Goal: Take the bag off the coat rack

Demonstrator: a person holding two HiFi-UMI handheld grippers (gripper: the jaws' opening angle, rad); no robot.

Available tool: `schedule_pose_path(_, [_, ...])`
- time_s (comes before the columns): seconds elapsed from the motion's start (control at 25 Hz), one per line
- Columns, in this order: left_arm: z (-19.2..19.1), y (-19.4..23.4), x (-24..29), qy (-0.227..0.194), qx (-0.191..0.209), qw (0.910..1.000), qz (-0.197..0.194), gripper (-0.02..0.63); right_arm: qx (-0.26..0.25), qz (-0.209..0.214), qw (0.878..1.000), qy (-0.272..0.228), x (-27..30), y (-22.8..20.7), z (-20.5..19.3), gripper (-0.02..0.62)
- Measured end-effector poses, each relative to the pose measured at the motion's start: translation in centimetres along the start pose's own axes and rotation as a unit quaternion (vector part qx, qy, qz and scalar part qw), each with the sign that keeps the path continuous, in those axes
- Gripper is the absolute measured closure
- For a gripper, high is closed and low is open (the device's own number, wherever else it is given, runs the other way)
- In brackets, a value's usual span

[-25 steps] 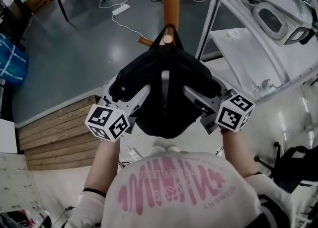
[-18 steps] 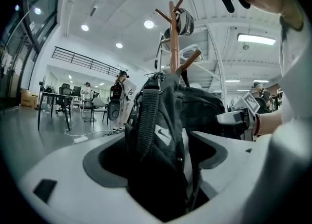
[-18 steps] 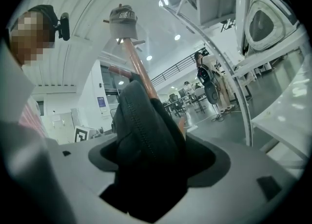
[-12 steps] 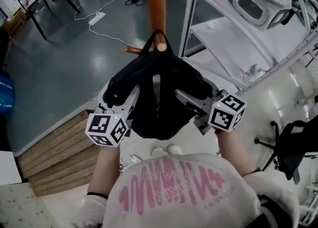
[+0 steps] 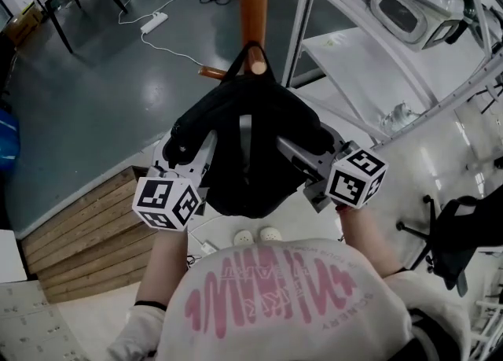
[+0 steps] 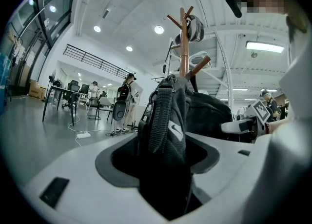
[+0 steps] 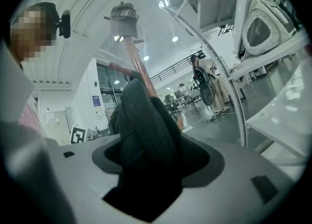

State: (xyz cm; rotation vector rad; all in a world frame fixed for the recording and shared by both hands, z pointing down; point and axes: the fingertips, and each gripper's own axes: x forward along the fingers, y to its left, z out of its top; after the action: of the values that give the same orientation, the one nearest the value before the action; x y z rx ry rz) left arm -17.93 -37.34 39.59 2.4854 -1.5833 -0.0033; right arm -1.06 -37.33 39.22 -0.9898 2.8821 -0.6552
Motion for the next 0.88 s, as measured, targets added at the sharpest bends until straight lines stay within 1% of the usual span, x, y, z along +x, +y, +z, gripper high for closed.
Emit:
schedule_pose_path(0.16, [-0.3,-0.5,-0.4,0.003,-0.002,1.0,0.0,0.373,-0.003,-0.003,1.0,0.001,-0.1,-0.1,-0.1,0.29])
schedule_pose_path(0.32, [-0.6,-0.9,-0.8,0.012,-0.008,0.9998,-0.011,0.399,-0.016,-0.014,1.0,0.007,0.0,-0.3,-0.1,0.31])
schedule_pose_path(0.4, [-0.8,-1.1,-0.9,0.02,-0.015,0.9996,-0.016,0.412,-0.025,-0.018,0.999,0.011,0.1,-0.3,-0.2,0.338])
schedule_pose_path(0.6, [-1.1,-1.7,-1.5,0.035,-0.026,0.9987,-0.027,0.434,-0.037,-0.032,0.999,0.019,-0.1,-0.2,-0.4,0.38])
schedule_pose_path(0.76, [-1.1,-1.9,-1.9,0.041,-0.031,0.9981,-0.033,0.442,-0.043,-0.046,0.998,0.023,-0.1,0.0,-0.5,0.408])
schedule_pose_path(0.88, [-1.1,-2.1,-1.9,0.044,-0.035,0.9978,-0.034,0.442,-0.051,-0.06,0.996,0.03,-0.2,-0.1,-0.4,0.416])
